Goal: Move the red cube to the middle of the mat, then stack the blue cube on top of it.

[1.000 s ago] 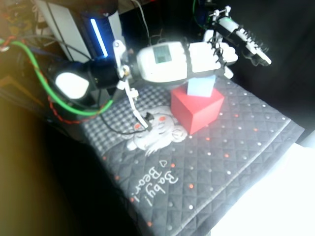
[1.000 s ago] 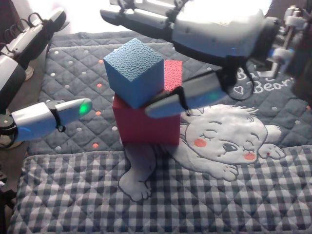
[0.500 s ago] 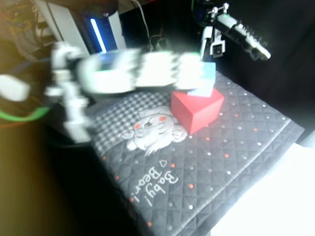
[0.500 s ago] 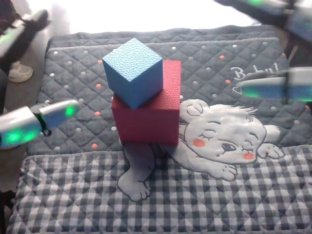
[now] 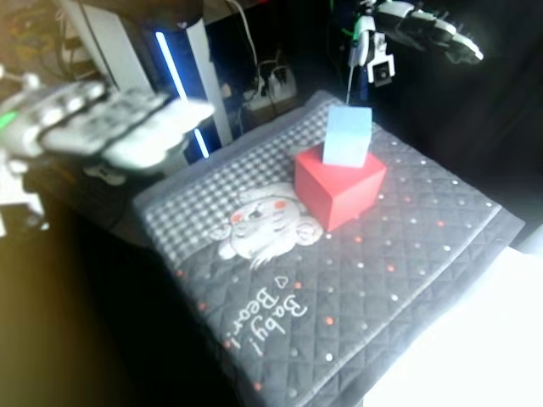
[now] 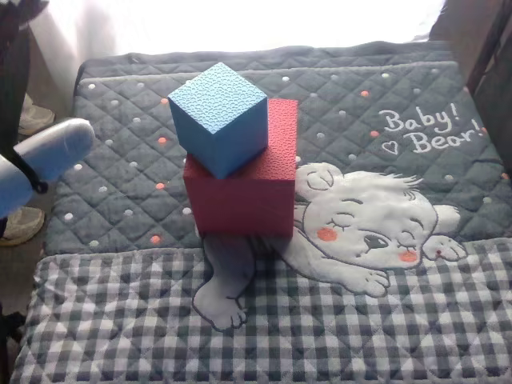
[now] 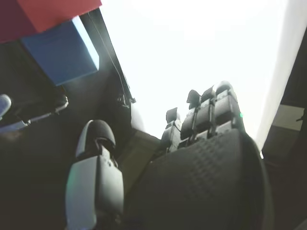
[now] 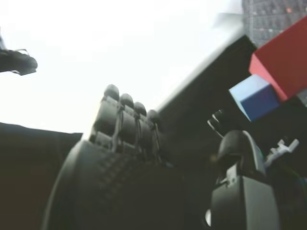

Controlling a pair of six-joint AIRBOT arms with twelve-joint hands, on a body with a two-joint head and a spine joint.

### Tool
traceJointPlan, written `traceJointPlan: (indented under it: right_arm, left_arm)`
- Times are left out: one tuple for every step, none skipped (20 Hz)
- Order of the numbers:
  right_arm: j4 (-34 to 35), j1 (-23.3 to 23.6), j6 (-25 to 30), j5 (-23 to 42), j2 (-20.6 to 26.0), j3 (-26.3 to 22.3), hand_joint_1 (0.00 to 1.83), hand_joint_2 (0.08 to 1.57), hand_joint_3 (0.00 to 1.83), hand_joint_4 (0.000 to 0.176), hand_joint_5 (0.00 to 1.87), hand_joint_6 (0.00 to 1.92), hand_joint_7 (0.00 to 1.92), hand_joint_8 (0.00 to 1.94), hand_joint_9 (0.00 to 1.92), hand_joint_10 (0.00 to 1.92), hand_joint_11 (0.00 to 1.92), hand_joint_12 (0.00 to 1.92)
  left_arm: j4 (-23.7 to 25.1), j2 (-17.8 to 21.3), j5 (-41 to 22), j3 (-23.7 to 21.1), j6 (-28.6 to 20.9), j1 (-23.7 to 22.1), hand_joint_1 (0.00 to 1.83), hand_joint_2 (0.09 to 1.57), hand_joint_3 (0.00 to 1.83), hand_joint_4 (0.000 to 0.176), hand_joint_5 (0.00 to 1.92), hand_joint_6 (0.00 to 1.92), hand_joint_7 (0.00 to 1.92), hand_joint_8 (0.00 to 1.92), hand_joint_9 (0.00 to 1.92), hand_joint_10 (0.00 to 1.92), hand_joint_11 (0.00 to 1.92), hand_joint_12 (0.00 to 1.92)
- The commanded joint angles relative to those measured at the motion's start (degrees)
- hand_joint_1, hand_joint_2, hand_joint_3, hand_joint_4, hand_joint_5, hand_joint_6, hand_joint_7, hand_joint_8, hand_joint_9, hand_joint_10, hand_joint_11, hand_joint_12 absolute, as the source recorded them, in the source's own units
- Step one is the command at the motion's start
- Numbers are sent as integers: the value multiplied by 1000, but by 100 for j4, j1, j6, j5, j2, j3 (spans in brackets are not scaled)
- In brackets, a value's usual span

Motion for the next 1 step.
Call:
traceJointPlan:
  right_arm:
    - [60,-7,-16,1222,62,-5,544,1209,1,0,0,0,0,0,0,0,0,0]
  left_arm:
    - [143,101,-732,9,-42,-98,394,1144,12,176,0,0,0,0,0,0,0,0]
